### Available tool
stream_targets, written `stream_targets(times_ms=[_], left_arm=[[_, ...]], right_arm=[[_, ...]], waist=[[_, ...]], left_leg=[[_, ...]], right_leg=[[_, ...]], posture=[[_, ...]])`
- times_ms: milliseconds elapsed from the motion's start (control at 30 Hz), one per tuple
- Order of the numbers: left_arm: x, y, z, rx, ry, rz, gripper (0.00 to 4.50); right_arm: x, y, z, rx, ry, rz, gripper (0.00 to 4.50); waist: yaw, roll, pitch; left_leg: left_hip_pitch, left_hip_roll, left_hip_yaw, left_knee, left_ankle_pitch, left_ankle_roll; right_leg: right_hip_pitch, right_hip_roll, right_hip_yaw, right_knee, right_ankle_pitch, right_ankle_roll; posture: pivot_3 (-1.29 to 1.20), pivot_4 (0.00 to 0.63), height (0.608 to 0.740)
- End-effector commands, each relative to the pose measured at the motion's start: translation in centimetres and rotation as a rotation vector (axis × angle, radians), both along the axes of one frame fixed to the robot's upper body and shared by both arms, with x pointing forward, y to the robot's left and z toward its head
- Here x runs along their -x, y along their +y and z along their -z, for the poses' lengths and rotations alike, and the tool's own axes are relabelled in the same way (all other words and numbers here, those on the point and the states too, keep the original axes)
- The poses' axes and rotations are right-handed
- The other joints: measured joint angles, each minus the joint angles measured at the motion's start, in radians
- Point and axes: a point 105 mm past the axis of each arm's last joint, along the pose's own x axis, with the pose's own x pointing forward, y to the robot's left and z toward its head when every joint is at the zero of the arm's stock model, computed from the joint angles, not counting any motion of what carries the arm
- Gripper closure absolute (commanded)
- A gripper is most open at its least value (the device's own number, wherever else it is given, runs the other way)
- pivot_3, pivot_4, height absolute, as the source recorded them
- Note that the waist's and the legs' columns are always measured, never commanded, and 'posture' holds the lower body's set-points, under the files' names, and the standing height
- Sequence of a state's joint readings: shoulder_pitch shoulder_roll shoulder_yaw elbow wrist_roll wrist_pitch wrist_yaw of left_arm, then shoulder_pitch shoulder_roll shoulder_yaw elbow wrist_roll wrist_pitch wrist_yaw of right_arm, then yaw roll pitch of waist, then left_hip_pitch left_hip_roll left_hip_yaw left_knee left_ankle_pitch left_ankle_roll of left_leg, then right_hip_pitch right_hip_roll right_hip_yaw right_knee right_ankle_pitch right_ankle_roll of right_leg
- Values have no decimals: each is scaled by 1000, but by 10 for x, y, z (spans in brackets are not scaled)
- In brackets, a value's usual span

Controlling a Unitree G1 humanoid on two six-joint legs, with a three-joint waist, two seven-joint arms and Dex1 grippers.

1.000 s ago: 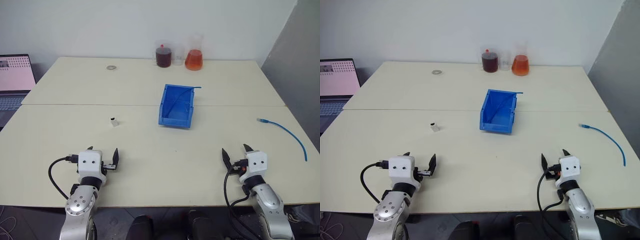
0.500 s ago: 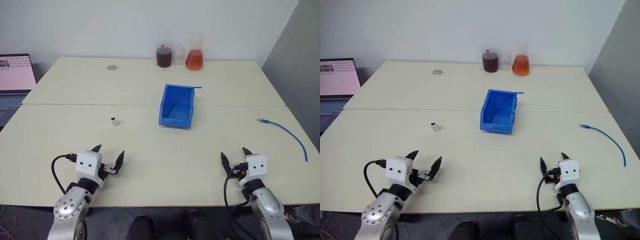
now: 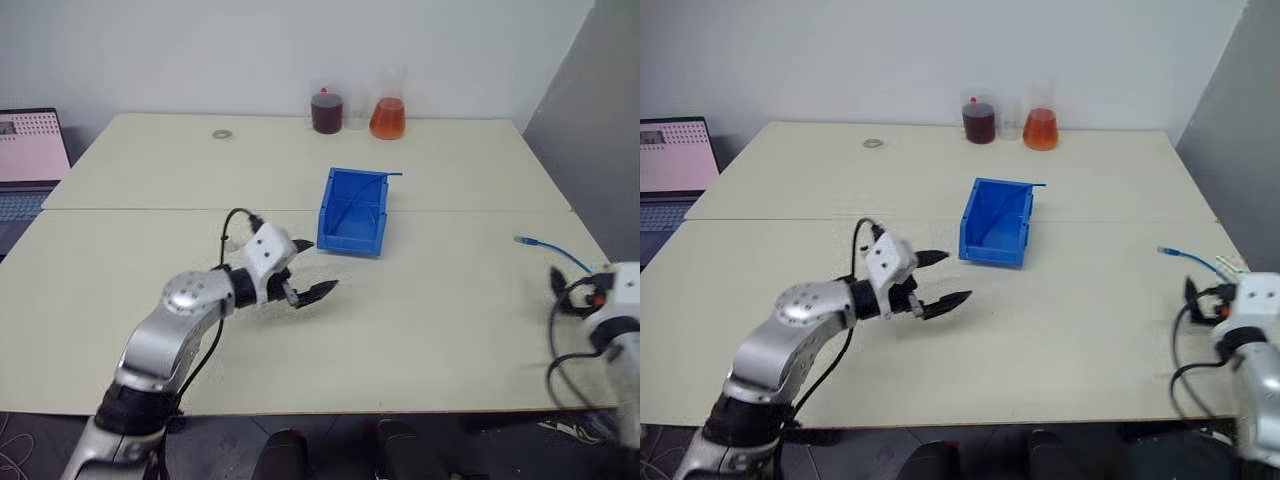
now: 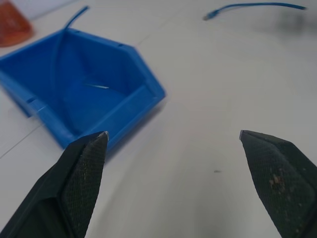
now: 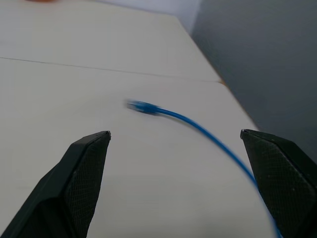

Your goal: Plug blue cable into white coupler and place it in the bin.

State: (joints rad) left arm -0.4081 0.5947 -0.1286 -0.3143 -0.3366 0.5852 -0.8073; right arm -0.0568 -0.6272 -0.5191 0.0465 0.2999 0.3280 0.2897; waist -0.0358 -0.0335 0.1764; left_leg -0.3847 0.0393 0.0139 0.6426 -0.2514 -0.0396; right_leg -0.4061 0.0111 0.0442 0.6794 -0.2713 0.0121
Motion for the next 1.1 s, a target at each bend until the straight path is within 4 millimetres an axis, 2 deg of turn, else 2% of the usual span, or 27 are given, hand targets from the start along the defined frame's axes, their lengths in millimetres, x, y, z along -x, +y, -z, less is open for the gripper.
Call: stream_targets(times_ms=[33,133,200,467,700,800,967,1100], left_arm=[[1,-10,-8,-15,13,60,0],[-2,-18,-13,0,-2,79,0],[-2,-22,-15,16,-4,92,0],[3,-44,-17,2,22,193,0],[15,-56,-26,-61,47,356,0],[16,-62,-31,-81,35,410,0],[15,-69,-34,-99,29,453,0],[14,-69,-34,-103,26,453,0]], right_arm=[[-3,-34,-5,-66,66,19,25],[-2,-62,4,-83,173,61,25],[-3,-67,8,-80,215,44,25],[-11,-45,37,-163,311,-101,25],[-10,-46,50,-275,332,-72,25],[-8,-43,55,-329,358,-93,561],[-8,-44,53,-352,330,-94,1741],[-10,-36,41,-338,276,-157,2704]], waist=[[-2,0,0],[-2,0,0],[1,0,0],[1,0,1],[-1,0,1],[0,0,1],[-3,0,1],[-5,0,1]], left_leg=[[0,1,0,0,0,0],[0,3,-1,0,0,0],[0,3,0,0,0,0],[0,3,0,1,0,0],[0,3,0,2,0,0],[0,3,0,2,0,0],[0,3,0,2,0,0],[0,3,0,2,0,0]], right_leg=[[0,1,0,0,0,0],[0,4,0,0,-1,-2],[0,4,0,0,-1,-2],[0,3,1,0,-1,-2],[1,4,1,0,-1,-1],[1,4,1,0,0,-1],[1,4,1,0,0,-1],[1,4,1,0,-1,-1]], posture=[[0,150,740],[0,150,740],[0,150,740],[0,150,740],[0,150,740],[0,150,740],[0,150,740],[0,150,740]])
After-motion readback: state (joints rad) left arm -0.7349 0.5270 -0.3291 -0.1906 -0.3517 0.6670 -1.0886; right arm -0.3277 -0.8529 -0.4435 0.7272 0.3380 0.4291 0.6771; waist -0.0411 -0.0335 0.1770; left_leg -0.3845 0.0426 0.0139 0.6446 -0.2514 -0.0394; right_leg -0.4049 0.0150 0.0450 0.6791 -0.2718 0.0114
